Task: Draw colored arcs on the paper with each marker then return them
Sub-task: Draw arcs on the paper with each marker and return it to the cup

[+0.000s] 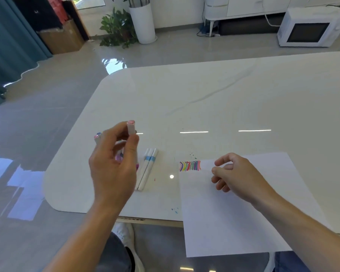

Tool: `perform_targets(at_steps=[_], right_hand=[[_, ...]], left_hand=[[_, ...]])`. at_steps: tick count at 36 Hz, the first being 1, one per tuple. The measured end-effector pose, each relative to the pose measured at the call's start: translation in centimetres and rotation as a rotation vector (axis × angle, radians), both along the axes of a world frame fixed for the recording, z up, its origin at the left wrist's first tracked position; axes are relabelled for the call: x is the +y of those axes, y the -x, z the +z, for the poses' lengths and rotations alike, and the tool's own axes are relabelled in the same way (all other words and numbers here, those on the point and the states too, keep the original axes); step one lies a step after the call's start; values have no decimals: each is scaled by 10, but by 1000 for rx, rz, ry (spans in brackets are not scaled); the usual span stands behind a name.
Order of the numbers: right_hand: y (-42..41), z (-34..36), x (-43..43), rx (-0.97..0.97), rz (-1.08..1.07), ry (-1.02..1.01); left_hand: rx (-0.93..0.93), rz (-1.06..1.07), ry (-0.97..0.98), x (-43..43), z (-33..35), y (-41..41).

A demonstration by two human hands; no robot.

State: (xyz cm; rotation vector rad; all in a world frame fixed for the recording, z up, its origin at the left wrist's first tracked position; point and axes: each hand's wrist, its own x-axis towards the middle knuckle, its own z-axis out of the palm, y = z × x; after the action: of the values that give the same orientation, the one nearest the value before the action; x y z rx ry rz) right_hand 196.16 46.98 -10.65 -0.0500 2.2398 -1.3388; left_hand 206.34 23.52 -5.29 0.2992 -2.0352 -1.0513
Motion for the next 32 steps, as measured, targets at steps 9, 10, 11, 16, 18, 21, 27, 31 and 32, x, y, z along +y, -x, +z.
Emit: perform_targets(at_steps=[9,10,11,16,18,21,27,31,32], right_hand=[[1,-4,1,12,19,-89],[1,-4,1,13,22,-92],[0,-4,1,13,25,-95],[-1,-3,1,15,48,-108],[-1,-3,1,12,56,-107],[0,-3,1,12,64,-111],[0,-5,0,22,70,-118],[0,-6,0,26,73,-125],[0,-6,0,27,74,-126]], left_hand=[[69,178,218,-32,4,-6],[41,187,236,-34,3,-7],[7,194,248,-36,2,-7],[-142,187,253,-41,-6,-7],[-201,200,233,-41,-8,-6],[-273,229,227,-42,-11,-6],[-348,263,213,-43,-15,-5],[-377,283,216,-41,-16,-5],[-382,285,214,-41,-16,-5]])
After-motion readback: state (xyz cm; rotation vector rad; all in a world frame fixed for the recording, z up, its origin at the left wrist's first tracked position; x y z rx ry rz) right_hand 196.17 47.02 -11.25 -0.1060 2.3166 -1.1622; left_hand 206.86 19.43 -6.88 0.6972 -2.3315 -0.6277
